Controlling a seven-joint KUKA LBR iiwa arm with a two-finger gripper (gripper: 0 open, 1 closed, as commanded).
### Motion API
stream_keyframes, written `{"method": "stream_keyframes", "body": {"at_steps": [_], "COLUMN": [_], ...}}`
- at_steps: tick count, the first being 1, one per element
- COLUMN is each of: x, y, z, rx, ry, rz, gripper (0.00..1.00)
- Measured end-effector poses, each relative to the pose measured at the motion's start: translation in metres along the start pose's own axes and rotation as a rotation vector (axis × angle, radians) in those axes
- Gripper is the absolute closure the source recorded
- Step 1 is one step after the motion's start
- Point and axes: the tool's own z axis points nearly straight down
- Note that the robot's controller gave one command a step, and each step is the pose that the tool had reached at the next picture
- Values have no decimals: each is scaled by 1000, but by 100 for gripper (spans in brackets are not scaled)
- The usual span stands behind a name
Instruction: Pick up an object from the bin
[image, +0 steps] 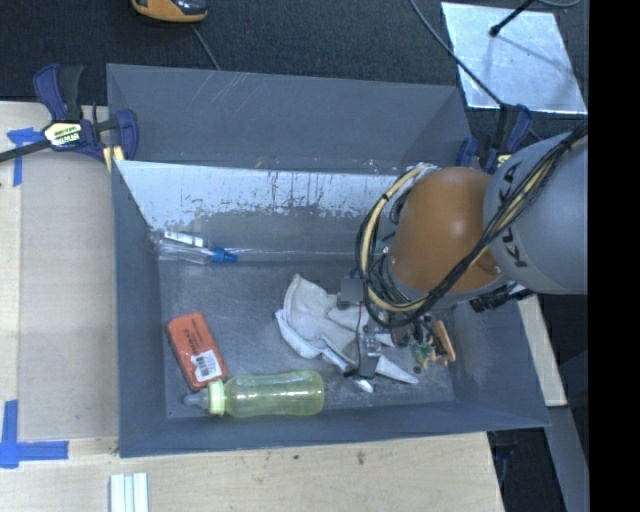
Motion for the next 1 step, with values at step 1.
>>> {"method": "stream_keyframes", "body": {"at_steps": [1], "x": [-22], "y": [14], "z": [37], "rx": [-1], "ry": [-17], "rz": [46], "gripper": [100]}}
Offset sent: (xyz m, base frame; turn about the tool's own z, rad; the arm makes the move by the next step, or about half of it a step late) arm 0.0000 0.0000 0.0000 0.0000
